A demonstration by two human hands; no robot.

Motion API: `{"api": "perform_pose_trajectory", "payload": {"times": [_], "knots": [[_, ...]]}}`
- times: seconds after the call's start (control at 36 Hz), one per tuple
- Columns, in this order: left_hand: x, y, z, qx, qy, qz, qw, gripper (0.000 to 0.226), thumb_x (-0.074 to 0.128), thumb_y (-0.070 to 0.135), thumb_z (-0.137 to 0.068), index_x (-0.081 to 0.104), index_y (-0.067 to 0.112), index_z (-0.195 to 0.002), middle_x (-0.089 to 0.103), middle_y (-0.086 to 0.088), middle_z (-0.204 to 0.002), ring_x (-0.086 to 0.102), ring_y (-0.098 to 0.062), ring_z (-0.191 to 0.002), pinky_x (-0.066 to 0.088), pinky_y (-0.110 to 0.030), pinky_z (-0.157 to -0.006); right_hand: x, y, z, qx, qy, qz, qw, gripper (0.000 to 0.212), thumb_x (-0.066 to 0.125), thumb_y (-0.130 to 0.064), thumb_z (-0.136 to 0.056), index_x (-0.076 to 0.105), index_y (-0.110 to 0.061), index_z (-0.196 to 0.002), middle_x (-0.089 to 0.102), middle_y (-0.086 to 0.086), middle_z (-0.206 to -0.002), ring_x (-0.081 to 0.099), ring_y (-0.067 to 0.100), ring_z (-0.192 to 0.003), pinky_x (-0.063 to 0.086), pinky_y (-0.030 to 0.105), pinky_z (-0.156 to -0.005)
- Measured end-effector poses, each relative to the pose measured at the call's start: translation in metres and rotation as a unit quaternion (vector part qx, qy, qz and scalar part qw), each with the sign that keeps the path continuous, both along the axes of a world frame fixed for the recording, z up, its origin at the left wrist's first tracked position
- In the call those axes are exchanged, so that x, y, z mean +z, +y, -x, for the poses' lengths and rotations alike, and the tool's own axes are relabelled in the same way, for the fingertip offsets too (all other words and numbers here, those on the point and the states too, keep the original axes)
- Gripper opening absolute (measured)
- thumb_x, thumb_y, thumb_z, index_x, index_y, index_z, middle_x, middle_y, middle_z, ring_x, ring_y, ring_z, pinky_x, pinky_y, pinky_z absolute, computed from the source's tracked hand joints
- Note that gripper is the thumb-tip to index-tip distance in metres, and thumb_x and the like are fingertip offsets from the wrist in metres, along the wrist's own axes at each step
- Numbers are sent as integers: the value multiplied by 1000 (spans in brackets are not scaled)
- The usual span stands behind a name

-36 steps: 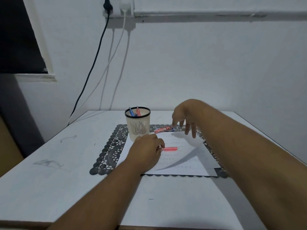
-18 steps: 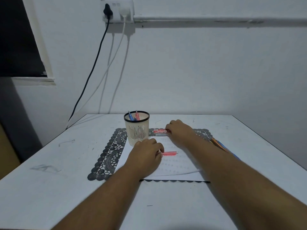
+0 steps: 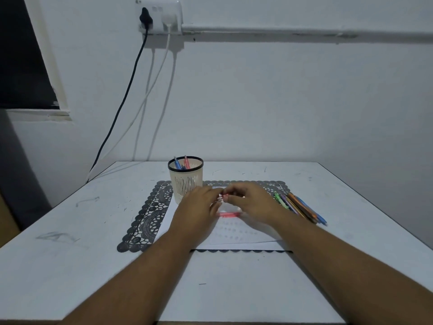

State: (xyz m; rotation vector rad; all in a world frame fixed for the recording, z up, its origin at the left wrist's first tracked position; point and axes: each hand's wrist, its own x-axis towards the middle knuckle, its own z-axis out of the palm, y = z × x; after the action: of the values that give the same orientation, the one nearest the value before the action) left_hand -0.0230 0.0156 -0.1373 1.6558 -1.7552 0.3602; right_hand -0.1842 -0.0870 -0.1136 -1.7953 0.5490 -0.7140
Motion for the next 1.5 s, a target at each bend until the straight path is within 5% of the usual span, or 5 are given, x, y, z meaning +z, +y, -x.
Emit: {"api": "perform_pose_trajectory", "payload": {"times": [0.17, 0.67, 0.81, 1.22, 1.5], "knots": [[1, -1, 0, -10, 3, 4, 1000, 22, 59, 20, -101, 69, 21, -120, 64, 5, -108, 55, -15, -101, 47, -35, -87, -5, -2, 7, 25, -77, -125, 989, 21, 74, 6, -89, 74, 2, -110, 69, 14, -90, 63, 22, -84, 57, 40, -84], [3, 3, -4, -39, 48, -27, 998, 23, 55, 18, -103, 65, 21, -123, 54, 9, -110, 53, -7, -98, 46, -28, -83, 0, 2, 13, -43, -34, 99, 994, 13, 68, -10, -99, 79, -14, -105, 76, -4, -82, 64, 5, -71, 54, 23, -70], [3, 3, -3, -49, 65, -11, 997, 24, 55, 16, -102, 64, 23, -123, 52, 13, -109, 51, -4, -100, 38, -15, -83, 1, 5, 13, -14, -84, 14, 996, 23, 75, 1, -90, 77, -6, -112, 75, 7, -90, 63, 12, -72, 55, 23, -69], [1, 1, -5, -55, 44, -6, 998, 21, 56, 14, -100, 65, 21, -118, 56, 9, -110, 54, -11, -101, 48, -41, -89, -1, -1, 11, -18, -106, -26, 994, 16, 64, -2, -99, 78, 2, -107, 75, 16, -90, 68, 20, -82, 56, 28, -64], [-5, -4, -8, -17, 17, 23, 999, 28, 58, 9, -98, 67, 19, -122, 56, 4, -112, 51, -19, -105, 48, -42, -89, 2, 4, 8, -42, -80, -183, 979, 13, 75, -5, -92, 75, 7, -97, 71, 21, -86, 53, 18, -56, 43, 32, -49]]}}
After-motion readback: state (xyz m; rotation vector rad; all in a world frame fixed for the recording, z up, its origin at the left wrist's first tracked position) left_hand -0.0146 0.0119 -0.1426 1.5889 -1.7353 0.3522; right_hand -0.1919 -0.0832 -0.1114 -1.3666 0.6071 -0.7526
